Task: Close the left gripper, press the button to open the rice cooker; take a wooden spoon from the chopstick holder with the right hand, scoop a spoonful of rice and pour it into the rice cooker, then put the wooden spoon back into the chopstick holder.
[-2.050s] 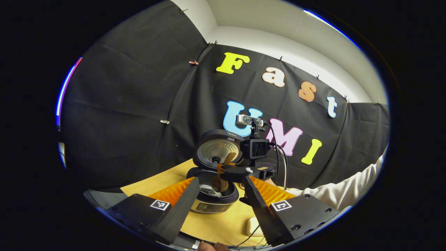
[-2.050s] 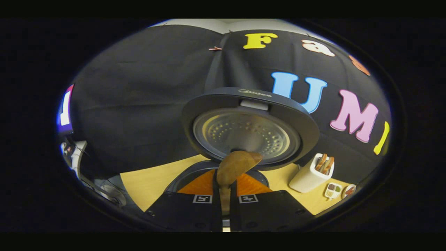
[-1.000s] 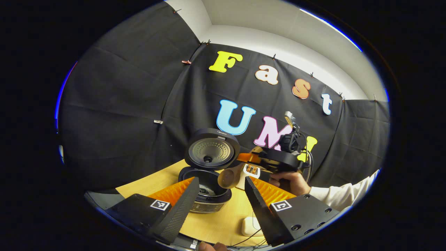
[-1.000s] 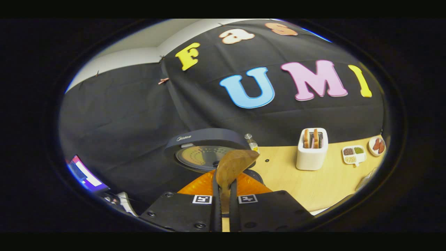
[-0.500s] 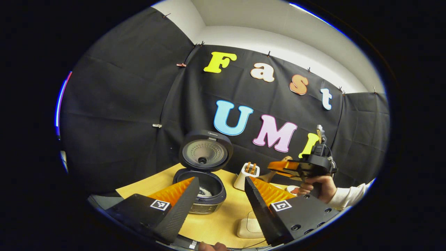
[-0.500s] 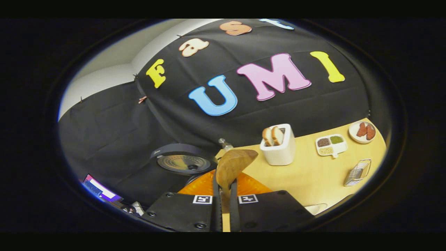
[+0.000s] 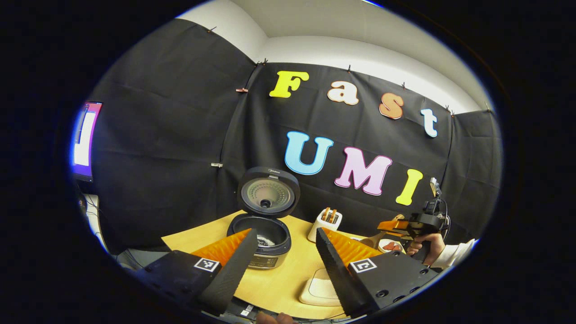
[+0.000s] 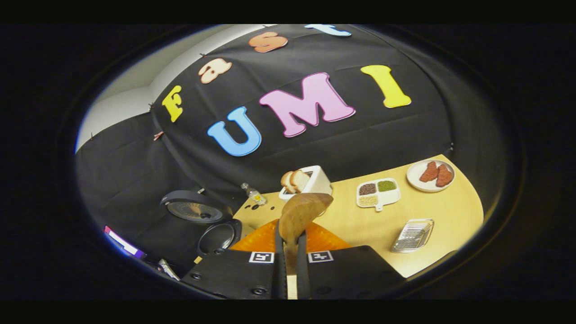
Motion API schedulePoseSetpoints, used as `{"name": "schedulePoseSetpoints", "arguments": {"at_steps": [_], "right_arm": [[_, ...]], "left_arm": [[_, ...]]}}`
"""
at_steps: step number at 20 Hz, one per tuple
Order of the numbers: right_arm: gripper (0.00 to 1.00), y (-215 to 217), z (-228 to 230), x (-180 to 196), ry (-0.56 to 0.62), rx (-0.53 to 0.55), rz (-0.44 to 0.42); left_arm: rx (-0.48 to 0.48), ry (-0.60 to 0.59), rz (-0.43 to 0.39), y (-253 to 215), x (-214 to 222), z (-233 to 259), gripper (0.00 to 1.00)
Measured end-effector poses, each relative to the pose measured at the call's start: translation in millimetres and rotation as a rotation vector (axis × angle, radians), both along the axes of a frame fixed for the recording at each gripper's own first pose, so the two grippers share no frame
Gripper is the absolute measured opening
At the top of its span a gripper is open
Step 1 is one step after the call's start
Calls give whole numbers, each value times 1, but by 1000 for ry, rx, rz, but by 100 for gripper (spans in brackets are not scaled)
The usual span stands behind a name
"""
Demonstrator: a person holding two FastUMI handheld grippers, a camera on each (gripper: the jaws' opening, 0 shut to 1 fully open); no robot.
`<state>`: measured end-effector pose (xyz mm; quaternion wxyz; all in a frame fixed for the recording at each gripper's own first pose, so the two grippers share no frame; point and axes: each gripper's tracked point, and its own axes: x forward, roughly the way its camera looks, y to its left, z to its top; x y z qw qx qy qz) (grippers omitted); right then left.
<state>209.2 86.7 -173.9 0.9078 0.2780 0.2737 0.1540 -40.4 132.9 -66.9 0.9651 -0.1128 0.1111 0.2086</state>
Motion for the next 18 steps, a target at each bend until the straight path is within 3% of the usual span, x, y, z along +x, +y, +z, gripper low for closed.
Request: {"name": "schedulePoseSetpoints", "arguments": {"at_steps": [1, 12, 13, 14, 15, 18], "right_arm": [[7, -13, -5, 1, 3, -1, -13], [12, -177, -88, 31, 82, -77, -232], [17, -186, -98, 34, 90, -94, -244], [8, -193, -106, 36, 98, -107, -259], [13, -199, -116, 40, 111, -121, -269], [10, -198, -139, 47, 150, -154, -264]], "left_arm": [[-1, -3, -3, -9, 1, -1, 90], [31, 82, -46, -67, 8, -10, 90], [32, 95, -46, -71, 7, -12, 90], [34, 109, -46, -74, 6, -14, 90], [38, 115, -42, -75, 5, -14, 90], [59, 101, -16, -78, 2, -3, 90]]}}
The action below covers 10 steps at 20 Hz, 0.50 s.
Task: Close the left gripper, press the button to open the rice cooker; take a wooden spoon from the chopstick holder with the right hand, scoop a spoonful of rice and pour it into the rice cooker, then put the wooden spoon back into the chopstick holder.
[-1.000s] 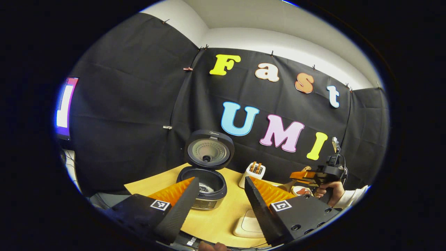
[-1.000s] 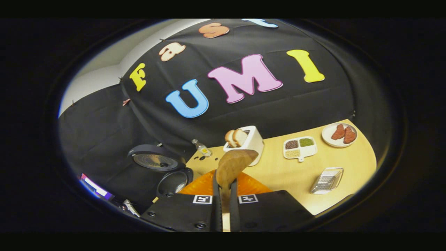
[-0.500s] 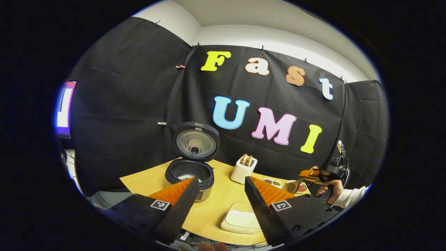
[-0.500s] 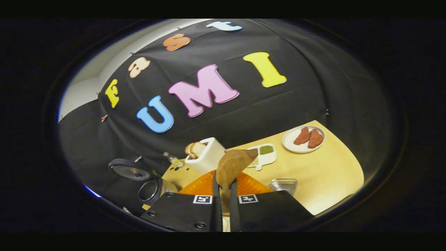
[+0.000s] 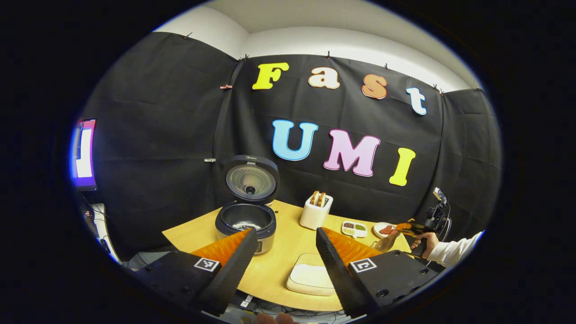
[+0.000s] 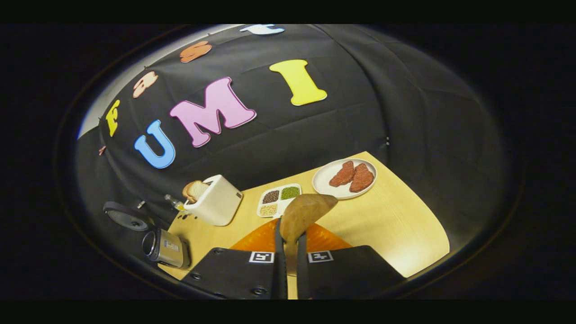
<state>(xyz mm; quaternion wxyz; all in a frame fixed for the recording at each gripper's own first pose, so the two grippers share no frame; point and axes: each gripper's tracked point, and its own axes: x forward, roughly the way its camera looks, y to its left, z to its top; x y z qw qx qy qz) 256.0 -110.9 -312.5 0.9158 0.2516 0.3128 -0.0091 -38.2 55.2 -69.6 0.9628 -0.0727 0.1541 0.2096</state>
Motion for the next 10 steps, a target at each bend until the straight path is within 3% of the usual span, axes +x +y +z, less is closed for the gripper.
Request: {"name": "schedulePoseSetpoints", "arguments": {"at_steps": [7, 8, 9, 10], "right_arm": [[13, 32, -17, 11, 7, -137, 109], [17, 30, -19, 12, 8, -138, 105], [8, 28, -20, 12, 16, -126, 87], [8, 24, -22, 12, 21, -112, 65]], "left_arm": [[-2, 6, 45, -3, -24, -2, 90], [0, -2, 39, -4, -22, 1, 90], [1, -10, 26, -8, -18, 2, 90], [-3, -8, 8, -11, -12, 0, 90]]}}
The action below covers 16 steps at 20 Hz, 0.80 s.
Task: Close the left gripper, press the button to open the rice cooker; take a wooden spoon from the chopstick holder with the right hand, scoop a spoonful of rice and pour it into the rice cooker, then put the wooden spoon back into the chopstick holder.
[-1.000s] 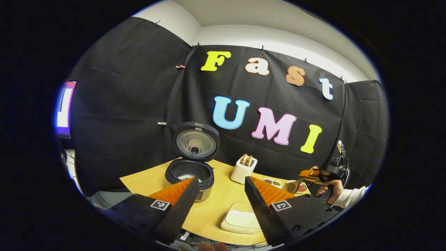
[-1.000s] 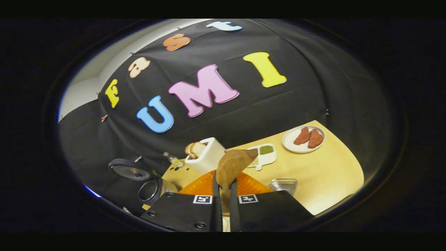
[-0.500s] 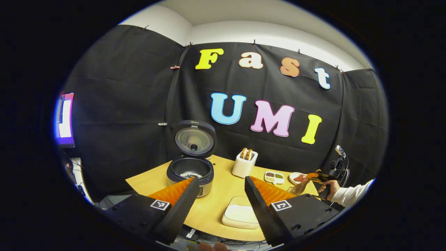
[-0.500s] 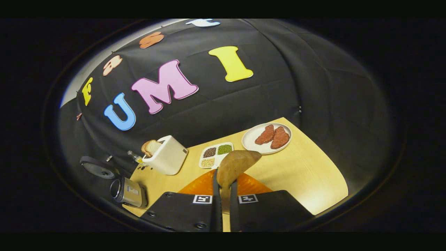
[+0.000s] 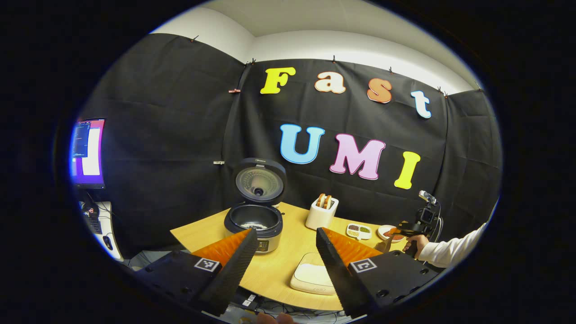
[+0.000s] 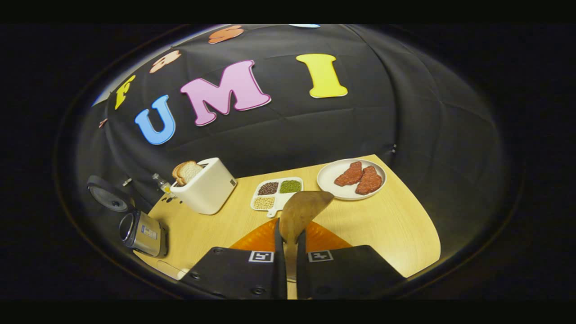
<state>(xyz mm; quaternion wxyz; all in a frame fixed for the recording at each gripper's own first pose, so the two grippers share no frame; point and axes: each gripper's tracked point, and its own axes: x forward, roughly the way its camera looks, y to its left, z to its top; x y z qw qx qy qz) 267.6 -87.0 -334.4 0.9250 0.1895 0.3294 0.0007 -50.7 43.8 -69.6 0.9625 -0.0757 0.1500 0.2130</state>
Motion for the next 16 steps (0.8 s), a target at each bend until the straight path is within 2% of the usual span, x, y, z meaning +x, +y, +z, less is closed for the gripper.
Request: {"name": "schedulePoseSetpoints", "arguments": {"at_steps": [3, 4, 5, 6, 8, 9, 12, 13, 14, 15, 16], "right_arm": [[13, -8, -6, 2, 5, 37, -46], [13, -2, -11, -1, 19, 46, -40], [8, 1, -16, -3, 23, 28, -24], [13, 3, -19, -2, 15, 4, -8], [13, 11, -23, -5, 12, -30, 20], [8, 13, -25, -6, 10, -46, 24], [13, 11, -32, -11, 11, -75, 32], [10, 11, -33, -13, 13, -75, 37], [19, 9, -31, -11, -2, -90, 33], [11, 4, -26, -11, -14, -101, 30], [36, 5, -24, -13, -15, -92, 28]], "left_arm": [[-33, 22, -49, -10, 14, -14, 90], [-38, 22, -57, -10, 17, -14, 90], [-43, 20, -65, -12, 21, -13, 90], [-48, 23, -73, -12, 24, -14, 90], [-51, 31, -82, -12, 26, -19, 90], [-54, 35, -83, -11, 25, -21, 90], [-65, 38, -81, -10, 26, -23, 90], [-64, 38, -80, -9, 26, -22, 90], [-62, 38, -80, -8, 26, -22, 90], [-62, 38, -81, -8, 26, -23, 90], [-63, 39, -84, -8, 27, -23, 90]]}}
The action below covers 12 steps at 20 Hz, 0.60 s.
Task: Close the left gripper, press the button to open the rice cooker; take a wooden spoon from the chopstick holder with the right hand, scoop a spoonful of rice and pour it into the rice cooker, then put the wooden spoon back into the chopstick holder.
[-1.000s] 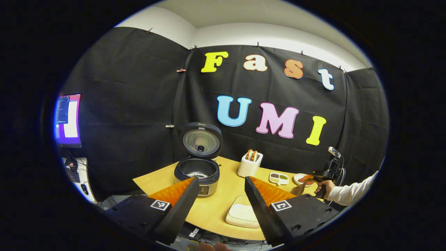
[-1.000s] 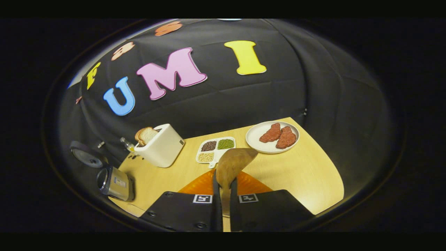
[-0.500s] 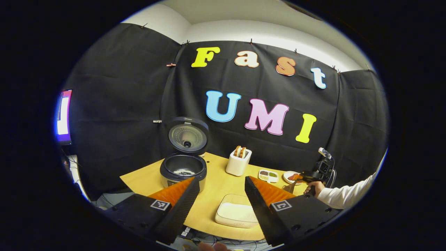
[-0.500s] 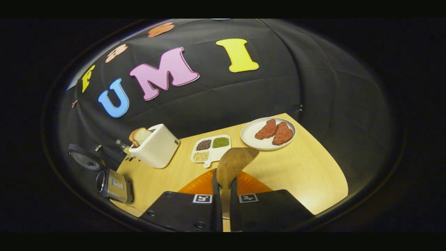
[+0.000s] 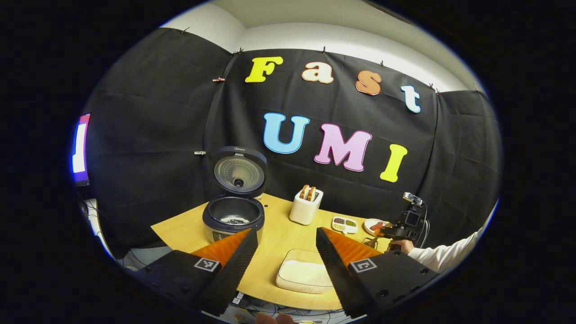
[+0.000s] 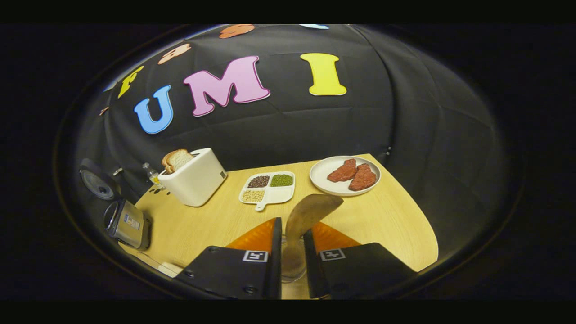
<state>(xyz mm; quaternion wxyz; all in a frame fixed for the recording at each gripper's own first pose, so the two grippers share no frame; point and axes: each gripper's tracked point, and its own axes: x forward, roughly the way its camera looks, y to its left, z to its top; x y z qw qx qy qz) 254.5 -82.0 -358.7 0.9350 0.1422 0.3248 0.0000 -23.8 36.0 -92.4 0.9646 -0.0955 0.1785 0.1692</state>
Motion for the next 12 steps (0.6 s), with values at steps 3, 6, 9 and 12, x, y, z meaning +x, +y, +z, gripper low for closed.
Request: {"name": "schedulePoseSetpoints", "arguments": {"at_steps": [3, 6, 9, 12], "right_arm": [[52, -8, 9, -13, 4, -18, -13], [77, -13, 29, -26, -36, -43, -7], [85, -19, 43, -41, -54, -53, -17], [97, -27, 60, -57, -68, -46, -54]], "left_arm": [[-5, -6, -3, 2, 1, 0, 90], [-15, -14, -14, 3, 5, 0, 90], [-26, -22, -29, 5, 12, -1, 90], [-29, -32, -45, 11, 19, -1, 90]]}}
